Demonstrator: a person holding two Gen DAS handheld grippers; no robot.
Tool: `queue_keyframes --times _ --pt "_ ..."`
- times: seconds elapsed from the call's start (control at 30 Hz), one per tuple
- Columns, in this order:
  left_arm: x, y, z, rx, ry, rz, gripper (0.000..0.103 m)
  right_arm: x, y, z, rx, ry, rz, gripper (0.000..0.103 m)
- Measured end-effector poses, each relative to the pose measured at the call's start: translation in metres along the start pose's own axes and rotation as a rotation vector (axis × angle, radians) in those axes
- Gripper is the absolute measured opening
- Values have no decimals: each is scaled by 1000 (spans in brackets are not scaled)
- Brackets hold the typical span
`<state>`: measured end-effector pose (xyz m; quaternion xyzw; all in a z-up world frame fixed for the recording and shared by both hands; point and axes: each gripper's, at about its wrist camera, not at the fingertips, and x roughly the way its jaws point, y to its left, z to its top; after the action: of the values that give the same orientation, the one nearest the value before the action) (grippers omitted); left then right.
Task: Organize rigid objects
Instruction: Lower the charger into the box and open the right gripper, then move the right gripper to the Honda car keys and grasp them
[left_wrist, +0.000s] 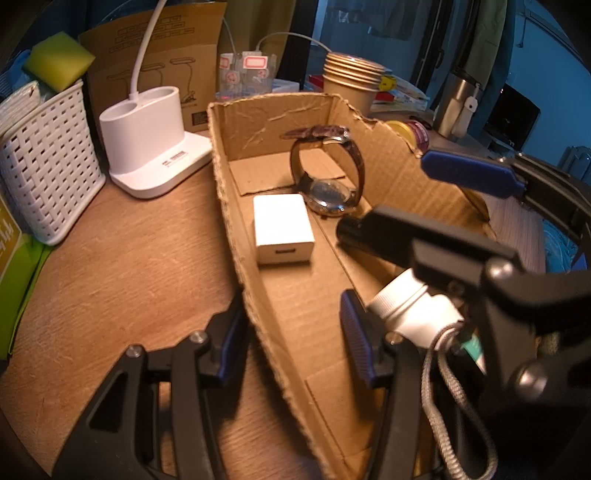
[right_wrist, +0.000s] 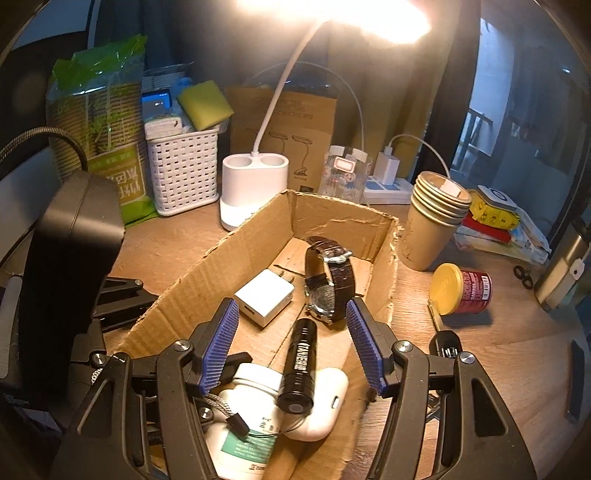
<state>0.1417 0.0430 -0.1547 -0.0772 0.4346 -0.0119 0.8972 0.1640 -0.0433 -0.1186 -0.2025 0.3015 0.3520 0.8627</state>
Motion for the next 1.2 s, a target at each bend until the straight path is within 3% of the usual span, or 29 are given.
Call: queue_keyframes --times 0.63,1.2 --pt "0 0 0 0 0 0 52 -17 -30 -3 65 -27 -49 64" --pt "0 0 0 0 0 0 52 -17 -95 -23 213 10 -221 64"
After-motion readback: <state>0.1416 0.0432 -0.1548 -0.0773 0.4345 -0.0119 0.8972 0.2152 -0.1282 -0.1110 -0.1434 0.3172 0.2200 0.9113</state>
